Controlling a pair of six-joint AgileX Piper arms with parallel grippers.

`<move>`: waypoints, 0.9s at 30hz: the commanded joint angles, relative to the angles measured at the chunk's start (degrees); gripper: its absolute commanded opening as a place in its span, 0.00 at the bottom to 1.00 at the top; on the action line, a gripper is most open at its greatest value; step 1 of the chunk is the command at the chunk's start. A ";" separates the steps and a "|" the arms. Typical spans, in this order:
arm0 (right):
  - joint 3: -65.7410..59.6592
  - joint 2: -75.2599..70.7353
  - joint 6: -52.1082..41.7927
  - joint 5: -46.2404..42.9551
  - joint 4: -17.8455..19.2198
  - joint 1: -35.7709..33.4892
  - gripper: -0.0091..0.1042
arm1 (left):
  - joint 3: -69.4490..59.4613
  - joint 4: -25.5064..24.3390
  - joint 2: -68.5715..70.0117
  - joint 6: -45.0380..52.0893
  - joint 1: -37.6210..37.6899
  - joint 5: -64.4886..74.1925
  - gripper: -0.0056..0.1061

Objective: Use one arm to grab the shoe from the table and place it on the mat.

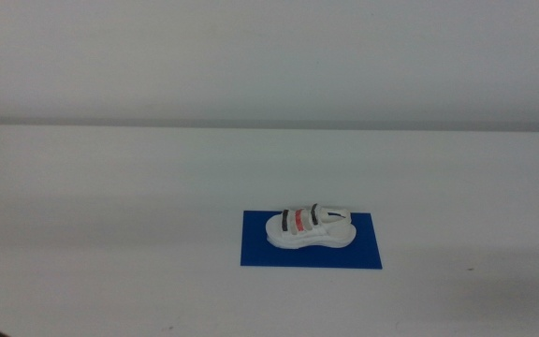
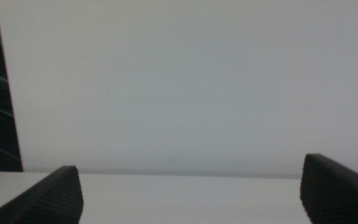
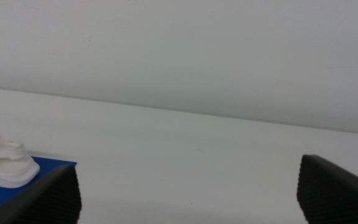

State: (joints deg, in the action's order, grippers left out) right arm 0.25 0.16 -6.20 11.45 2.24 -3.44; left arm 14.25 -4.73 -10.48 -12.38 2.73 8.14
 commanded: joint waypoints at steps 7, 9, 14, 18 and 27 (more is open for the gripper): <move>-2.44 -2.16 -0.01 -0.39 0.20 0.02 0.90 | -10.80 -2.81 9.26 0.39 -1.51 -5.72 0.89; -2.44 -2.16 -0.01 -0.39 0.20 0.02 0.90 | -12.06 -2.81 11.35 0.39 -1.51 -4.98 0.89; -2.44 -2.16 -0.01 -0.39 0.20 0.02 0.90 | -12.89 -2.81 12.61 0.39 -1.51 -3.88 0.89; -2.44 -2.16 -0.01 -0.39 0.20 0.02 0.90 | -12.97 -3.73 12.61 0.39 -1.51 -3.88 0.89; -2.44 -2.16 -0.01 -0.39 0.20 0.02 0.90 | -16.38 -5.69 12.61 0.39 -1.51 -3.11 0.89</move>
State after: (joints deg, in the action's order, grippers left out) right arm 0.25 0.16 -6.20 11.45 2.24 -3.44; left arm 0.21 -10.39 -0.26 -11.82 1.21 4.48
